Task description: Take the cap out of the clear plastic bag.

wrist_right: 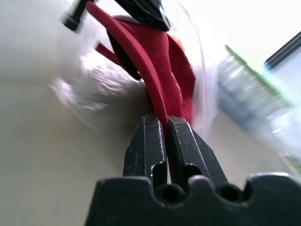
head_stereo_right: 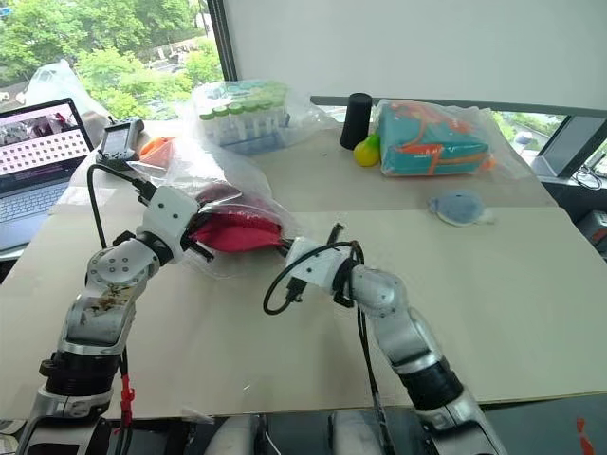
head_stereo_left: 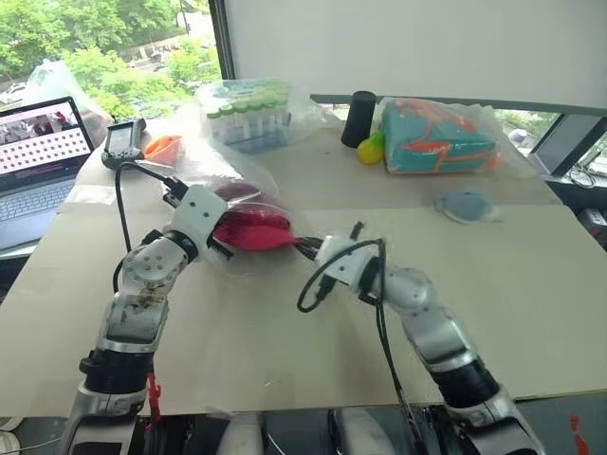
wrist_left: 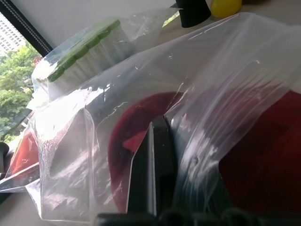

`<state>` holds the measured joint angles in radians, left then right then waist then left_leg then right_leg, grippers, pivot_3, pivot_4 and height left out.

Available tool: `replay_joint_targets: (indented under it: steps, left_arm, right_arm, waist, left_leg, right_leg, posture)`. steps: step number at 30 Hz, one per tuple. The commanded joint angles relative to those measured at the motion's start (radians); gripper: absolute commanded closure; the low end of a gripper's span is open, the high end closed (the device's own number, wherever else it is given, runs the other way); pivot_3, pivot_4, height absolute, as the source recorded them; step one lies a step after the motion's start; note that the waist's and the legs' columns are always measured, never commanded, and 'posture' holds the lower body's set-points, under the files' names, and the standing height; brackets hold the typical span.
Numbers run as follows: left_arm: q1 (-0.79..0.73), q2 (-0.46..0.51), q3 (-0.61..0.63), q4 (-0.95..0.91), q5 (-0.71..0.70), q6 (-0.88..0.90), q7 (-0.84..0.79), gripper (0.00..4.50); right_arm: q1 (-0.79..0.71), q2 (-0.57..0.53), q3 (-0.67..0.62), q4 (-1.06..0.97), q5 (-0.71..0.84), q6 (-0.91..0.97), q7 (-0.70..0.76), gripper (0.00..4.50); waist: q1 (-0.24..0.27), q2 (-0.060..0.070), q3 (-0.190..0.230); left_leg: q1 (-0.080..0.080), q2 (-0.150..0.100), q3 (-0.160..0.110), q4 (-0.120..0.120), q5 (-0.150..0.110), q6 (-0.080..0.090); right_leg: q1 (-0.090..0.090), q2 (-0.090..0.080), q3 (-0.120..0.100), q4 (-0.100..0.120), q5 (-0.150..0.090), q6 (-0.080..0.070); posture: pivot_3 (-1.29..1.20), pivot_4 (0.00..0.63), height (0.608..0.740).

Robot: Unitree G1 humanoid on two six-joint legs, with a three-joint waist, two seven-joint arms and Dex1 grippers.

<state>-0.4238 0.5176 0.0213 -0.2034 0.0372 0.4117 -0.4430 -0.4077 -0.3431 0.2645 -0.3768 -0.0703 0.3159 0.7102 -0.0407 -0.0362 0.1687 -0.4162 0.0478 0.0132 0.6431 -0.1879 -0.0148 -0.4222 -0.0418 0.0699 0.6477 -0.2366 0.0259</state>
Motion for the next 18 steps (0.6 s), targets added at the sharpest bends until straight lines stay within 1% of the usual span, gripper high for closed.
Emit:
replay_joint_targets:
  steps: [1, 6, 11, 15, 16, 18]
  left_arm:
    - [-0.013, 0.0, 0.002, -0.004, 0.004, -0.031, 0.008, 4.5]
    - [-0.016, -0.002, -0.004, 0.005, 0.005, -0.046, 0.008, 4.5]
    - [-0.015, -0.006, -0.005, 0.006, 0.005, -0.055, 0.009, 4.5]
    - [-0.012, -0.005, -0.006, 0.003, 0.008, -0.058, 0.011, 4.5]
    - [-0.011, -0.005, -0.006, 0.002, 0.008, -0.059, 0.011, 4.5]
    - [-0.009, -0.005, -0.005, 0.0, 0.009, -0.059, 0.012, 4.5]
  right_arm:
    - [-0.016, -0.02, -0.108, -0.182, 0.264, 0.282, 0.094, 4.44]
    - [-0.049, -0.067, -0.251, -0.224, 0.494, 0.488, 0.131, 4.44]
    - [-0.106, -0.066, -0.431, -0.202, 0.76, 0.648, 0.109, 4.44]
    - [-0.136, -0.105, -0.574, -0.184, 1.018, 0.747, 0.104, 4.44]
    - [-0.142, -0.124, -0.601, -0.174, 1.059, 0.759, 0.103, 4.44]
    - [-0.159, -0.157, -0.642, -0.141, 1.094, 0.759, 0.078, 4.44]
  waist:
    - [0.0, 0.0, 0.0]
    - [-0.001, 0.0, 0.0]
    - [-0.001, 0.0, 0.0]
    - [0.0, 0.0, 0.0]
    - [0.0, 0.0, 0.0]
    - [0.0, -0.001, 0.0]
  left_leg:
    - [0.0, 0.0, 0.0, 0.0, 0.0, 0.0]
    - [0.001, 0.0, 0.0, 0.0, 0.0, 0.0]
    - [0.0, 0.0, 0.0, 0.0, 0.0, 0.0]
    - [0.0, 0.0, 0.0, 0.0, 0.0, 0.0]
    - [-0.001, 0.0, 0.0, 0.0, 0.0, 0.0]
    - [-0.001, 0.0, 0.0, 0.0, 0.0, 0.0]
  right_leg:
    - [0.0, 0.0, 0.0, 0.0, 0.0, 0.0]
    - [0.0, 0.0, 0.0, 0.0, 0.0, 0.0]
    - [0.0, 0.0, 0.0, 0.0, 0.0, 0.0]
    - [0.0, 0.0, 0.0, -0.001, 0.0, 0.0]
    - [0.0, 0.0, 0.0, -0.001, 0.0, 0.0]
    - [0.0, 0.0, 0.0, -0.001, 0.0, 0.0]
  posture:
    - [0.0, 0.15, 0.74]
    - [0.0, 0.15, 0.74]
    - [0.0, 0.15, 0.74]
    - [0.0, 0.15, 0.74]
    - [0.0, 0.15, 0.74]
    - [0.0, 0.15, 0.74]
